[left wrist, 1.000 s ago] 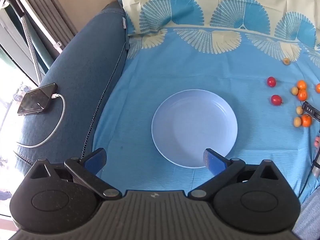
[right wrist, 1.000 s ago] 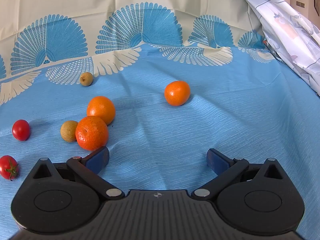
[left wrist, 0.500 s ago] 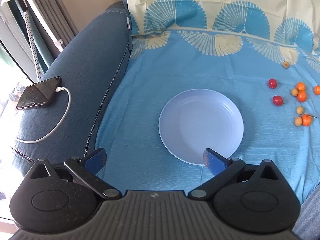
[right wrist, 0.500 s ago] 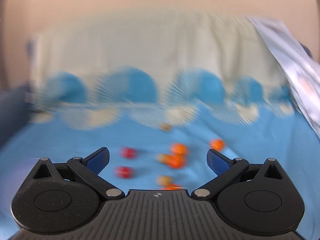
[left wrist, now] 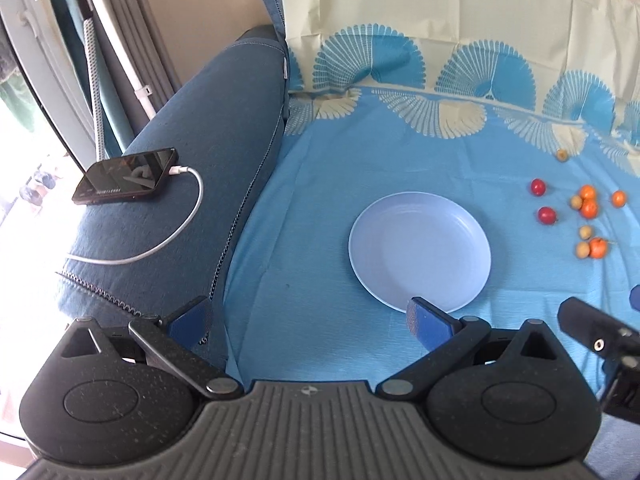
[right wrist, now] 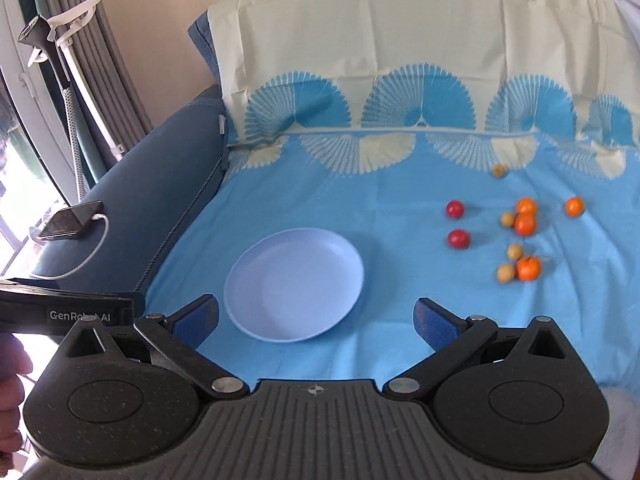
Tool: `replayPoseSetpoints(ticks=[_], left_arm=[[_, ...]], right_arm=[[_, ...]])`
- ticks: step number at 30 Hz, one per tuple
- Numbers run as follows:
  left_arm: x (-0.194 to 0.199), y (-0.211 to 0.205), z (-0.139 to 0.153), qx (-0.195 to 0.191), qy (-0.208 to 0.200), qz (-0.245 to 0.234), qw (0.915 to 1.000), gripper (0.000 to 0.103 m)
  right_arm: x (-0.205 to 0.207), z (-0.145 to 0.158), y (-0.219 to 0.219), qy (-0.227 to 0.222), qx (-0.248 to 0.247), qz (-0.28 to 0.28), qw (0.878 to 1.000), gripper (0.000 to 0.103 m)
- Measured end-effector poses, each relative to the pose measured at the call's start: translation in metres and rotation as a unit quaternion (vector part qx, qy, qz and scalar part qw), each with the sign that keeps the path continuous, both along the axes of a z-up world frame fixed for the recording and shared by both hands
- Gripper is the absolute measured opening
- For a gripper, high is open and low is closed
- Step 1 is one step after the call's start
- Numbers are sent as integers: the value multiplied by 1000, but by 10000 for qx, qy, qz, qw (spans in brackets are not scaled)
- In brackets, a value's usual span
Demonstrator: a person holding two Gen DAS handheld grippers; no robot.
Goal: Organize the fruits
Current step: 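Move both tools over the table toward the scattered fruit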
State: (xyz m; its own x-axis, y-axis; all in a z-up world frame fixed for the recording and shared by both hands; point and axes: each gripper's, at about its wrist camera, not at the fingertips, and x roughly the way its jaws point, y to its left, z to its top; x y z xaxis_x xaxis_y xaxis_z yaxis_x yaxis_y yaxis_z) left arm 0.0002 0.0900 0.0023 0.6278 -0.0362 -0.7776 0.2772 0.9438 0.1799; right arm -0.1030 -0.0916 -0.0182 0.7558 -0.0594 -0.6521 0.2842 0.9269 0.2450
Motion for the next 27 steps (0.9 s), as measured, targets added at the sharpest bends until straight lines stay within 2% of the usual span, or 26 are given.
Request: replayPoseSetpoints(ticks=[16,27], left_arm=[[-8,23,8,-230,-62,-17,9997,103],[-6,25,8,-187,-44,-58,9998,103]], right_arm=[[-9,0,35,-106,-487,241,9985,103],[-9,-2,35,-63,-465,251,9986,103]])
